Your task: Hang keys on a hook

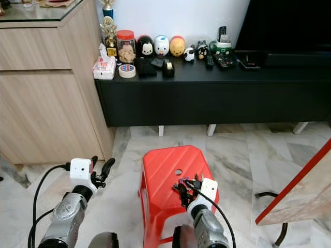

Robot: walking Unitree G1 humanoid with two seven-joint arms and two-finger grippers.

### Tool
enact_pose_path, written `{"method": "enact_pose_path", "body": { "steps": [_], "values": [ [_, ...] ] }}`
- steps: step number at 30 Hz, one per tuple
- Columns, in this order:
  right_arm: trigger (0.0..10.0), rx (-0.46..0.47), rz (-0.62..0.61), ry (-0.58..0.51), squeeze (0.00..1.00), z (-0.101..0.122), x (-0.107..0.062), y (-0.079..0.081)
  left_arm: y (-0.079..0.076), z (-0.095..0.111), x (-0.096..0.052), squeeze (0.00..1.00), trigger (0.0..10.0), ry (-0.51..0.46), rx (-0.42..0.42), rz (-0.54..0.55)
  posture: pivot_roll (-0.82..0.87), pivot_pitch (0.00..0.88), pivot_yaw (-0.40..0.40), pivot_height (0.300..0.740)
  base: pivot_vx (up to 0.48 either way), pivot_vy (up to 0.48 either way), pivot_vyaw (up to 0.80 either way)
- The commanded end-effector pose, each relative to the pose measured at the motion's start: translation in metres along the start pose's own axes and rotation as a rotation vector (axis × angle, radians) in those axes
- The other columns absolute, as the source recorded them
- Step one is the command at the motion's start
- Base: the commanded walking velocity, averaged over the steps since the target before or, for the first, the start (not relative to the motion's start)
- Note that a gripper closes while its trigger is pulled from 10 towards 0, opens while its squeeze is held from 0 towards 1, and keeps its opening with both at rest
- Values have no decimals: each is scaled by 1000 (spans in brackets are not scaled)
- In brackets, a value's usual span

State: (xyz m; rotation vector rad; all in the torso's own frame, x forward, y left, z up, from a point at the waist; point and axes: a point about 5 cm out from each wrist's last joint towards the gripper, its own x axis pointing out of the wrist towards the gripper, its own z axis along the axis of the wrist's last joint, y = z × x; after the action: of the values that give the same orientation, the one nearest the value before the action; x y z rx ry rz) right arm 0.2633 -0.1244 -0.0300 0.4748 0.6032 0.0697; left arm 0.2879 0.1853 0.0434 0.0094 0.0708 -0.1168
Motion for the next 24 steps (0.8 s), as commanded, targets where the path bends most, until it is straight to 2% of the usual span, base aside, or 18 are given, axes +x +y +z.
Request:
{"method": "enact_pose_path", "body": {
  "steps": [1,8,10,14,21,24],
  "values": [
    [10000,10,-38,27,0,-6,-2,-6,2,-5,-2,0,10000,31,2,0,56,26,-63,607,0,0,0],
    [10000,70,-76,29,0,-5,-4,-15,3,-6,-2,0,10000,34,4,1,52,28,-60,607,0,0,0],
    [10000,38,-70,20,0,-3,-4,-15,3,-5,-2,0,10000,33,4,1,56,28,-59,607,0,0,0],
    [10000,-119,-44,-9,0,3,-2,-10,3,-3,0,0,10000,27,3,2,54,29,-59,607,0,0,0],
    [10000,-89,-39,-49,0,7,-2,-9,1,-3,1,0,10000,28,2,0,54,30,-56,579,0,0,0],
    [10000,-118,-62,4,0,2,-2,-12,2,-4,1,0,10000,32,1,0,53,31,-57,579,0,0,0]
  ]
}}
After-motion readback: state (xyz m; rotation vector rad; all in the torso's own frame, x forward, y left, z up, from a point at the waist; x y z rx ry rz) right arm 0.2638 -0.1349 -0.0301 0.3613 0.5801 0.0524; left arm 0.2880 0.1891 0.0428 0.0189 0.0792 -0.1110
